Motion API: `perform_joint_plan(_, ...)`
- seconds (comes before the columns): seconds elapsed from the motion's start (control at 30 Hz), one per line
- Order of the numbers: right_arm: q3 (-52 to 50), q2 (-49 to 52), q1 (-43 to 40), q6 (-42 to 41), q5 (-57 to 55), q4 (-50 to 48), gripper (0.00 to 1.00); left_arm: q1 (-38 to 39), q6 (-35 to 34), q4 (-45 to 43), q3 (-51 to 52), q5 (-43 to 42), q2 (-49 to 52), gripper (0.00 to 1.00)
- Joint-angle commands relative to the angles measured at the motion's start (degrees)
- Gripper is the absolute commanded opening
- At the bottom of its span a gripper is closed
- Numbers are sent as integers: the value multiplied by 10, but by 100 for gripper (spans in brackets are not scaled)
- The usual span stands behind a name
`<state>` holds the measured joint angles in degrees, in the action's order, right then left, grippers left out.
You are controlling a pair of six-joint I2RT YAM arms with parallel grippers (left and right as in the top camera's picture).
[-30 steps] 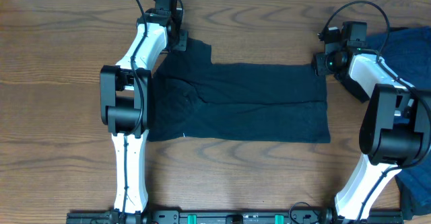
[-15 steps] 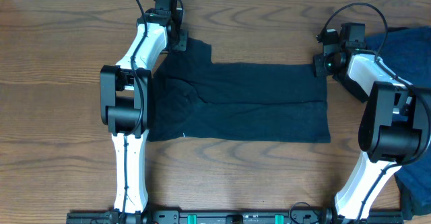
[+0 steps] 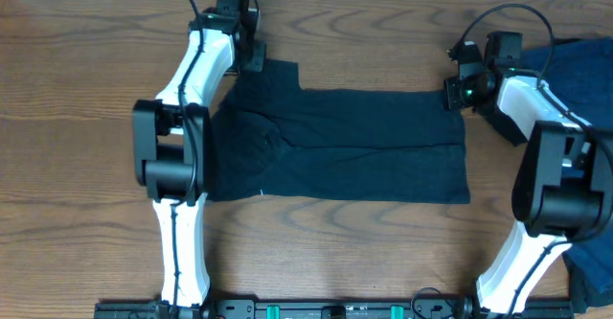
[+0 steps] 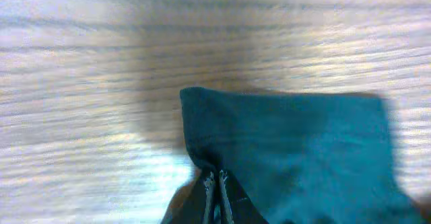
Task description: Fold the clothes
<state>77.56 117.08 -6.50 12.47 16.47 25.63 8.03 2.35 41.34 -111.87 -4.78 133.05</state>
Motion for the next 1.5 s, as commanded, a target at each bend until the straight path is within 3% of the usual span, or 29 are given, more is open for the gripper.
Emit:
perform_joint_plan(0.0,8,-65,-14,-9,18,31,1,0,-9,15,3,-6,-53,6)
perform_joint_plan(0.33,8,-119,-17,-9,18,187,1,-10,-38,179,3,-6,-134,6)
perform_joint_plan(0.5,8,-119,-17,-9,18,258,1,-20,-57,297,3,-6,-137,6)
perform_joint_plan(0.8,7,-119,-30,-47,-30,348,1,-21,-98,411,7,-6,-141,6)
perform_joint_plan(1.07,4,-119,-33,-77,-75,368,1,-22,-108,451,66,-5,-141,6)
perform_joint_plan(1.47,-2,-118,-32,-99,-75,380,1,-24,-118,406,183,0,-141,6)
